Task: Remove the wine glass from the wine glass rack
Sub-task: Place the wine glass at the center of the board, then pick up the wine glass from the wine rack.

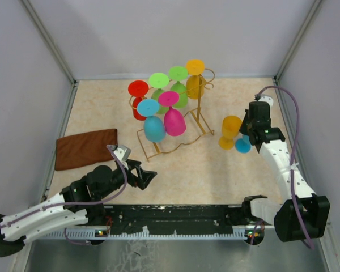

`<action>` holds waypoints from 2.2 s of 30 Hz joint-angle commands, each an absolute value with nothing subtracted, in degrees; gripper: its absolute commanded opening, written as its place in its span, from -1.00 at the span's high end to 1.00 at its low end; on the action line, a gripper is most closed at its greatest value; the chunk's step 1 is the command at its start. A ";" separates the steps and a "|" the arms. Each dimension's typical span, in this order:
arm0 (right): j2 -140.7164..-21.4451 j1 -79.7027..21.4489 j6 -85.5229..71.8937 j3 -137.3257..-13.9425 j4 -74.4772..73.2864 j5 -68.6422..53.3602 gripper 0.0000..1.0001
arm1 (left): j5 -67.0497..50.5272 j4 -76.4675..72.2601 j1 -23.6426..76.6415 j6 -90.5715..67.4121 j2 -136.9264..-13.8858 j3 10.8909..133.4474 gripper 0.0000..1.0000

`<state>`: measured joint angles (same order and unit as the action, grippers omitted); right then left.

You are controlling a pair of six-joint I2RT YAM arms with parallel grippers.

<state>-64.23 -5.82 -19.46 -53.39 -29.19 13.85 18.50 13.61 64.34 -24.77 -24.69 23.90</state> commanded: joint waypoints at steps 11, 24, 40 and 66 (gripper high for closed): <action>-63.91 -5.53 -17.87 -55.61 -28.45 17.10 0.83 | 19.38 13.89 64.05 -25.71 -24.59 25.08 -0.99; -62.25 -5.54 -19.09 -56.80 -27.60 12.45 0.65 | 19.60 13.89 64.11 -25.67 -24.26 24.94 -0.99; -51.08 -5.52 -19.78 -63.88 -29.85 8.93 -0.22 | 18.85 12.58 64.12 -25.75 -25.66 24.28 -0.99; -50.68 -22.94 -46.51 -60.92 2.56 -16.53 -0.55 | 24.50 17.53 61.33 -34.37 -32.40 26.64 -0.99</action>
